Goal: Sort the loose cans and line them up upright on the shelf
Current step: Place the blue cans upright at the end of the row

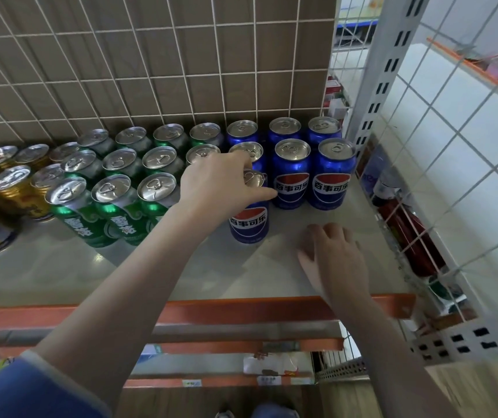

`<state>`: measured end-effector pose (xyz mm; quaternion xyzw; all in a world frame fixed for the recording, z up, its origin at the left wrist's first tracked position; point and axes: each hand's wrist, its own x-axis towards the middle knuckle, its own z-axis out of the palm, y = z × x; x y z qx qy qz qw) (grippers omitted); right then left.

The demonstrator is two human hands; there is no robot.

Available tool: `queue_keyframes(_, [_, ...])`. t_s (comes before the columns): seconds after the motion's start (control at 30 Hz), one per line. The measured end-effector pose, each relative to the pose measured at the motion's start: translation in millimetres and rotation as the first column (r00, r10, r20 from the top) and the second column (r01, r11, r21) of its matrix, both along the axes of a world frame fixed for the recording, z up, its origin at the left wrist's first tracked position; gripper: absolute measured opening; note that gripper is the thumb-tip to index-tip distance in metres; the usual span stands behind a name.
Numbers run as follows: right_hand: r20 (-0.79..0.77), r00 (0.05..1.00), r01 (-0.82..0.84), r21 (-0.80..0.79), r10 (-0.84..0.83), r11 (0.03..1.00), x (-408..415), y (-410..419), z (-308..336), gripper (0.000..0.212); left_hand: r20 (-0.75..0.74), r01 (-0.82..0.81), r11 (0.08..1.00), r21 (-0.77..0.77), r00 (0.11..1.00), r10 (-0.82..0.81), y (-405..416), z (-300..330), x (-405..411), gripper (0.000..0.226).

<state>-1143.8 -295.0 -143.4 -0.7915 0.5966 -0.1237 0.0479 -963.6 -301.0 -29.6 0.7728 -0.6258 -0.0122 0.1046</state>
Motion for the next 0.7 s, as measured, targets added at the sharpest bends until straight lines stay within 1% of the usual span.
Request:
queue_keyframes(0.07, [-0.002, 1.000, 0.011, -0.029, -0.011, 1.000, 2, -1, -4, 0.031, 0.031, 0.014, 1.000, 0.009, 0.999, -0.015, 2, -1, 1, 0.066])
queue_keyframes(0.13, [-0.005, 1.000, 0.009, -0.062, -0.009, 0.998, 2, -2, -6, 0.030, 0.027, 0.026, 1.000, 0.011, 0.999, -0.026, 6, -3, 3, 0.065])
queue_keyframes(0.23, [0.000, 1.000, -0.007, -0.106, 0.007, 0.994, -1, -1, -8, 0.028, -0.024, 0.047, 0.999, 0.021, 0.999, -0.046, 13, -4, 9, 0.066])
queue_keyframes(0.37, [0.011, 1.000, -0.024, -0.129, 0.025, 0.991, -2, -1, -11, 0.027, -0.134, 0.161, 0.987, 0.009, 0.978, -0.158, 18, -5, 16, 0.069])
queue_keyframes(0.43, [0.014, 1.000, -0.021, -0.132, 0.023, 0.991, -2, -1, -12, 0.027, -0.143, 0.188, 0.982, -0.010, 0.972, -0.188, 18, -7, 17, 0.068])
queue_keyframes(0.57, [0.015, 0.999, -0.033, -0.134, 0.035, 0.990, -3, 2, -12, 0.026, -0.138, 0.194, 0.980, -0.033, 0.971, -0.197, 19, -9, 14, 0.068])
queue_keyframes(0.7, [0.052, 0.997, -0.053, -0.143, 0.061, 0.988, -8, 12, -11, 0.028, -0.100, 0.131, 0.988, -0.084, 0.985, -0.139, 28, -16, 8, 0.069])
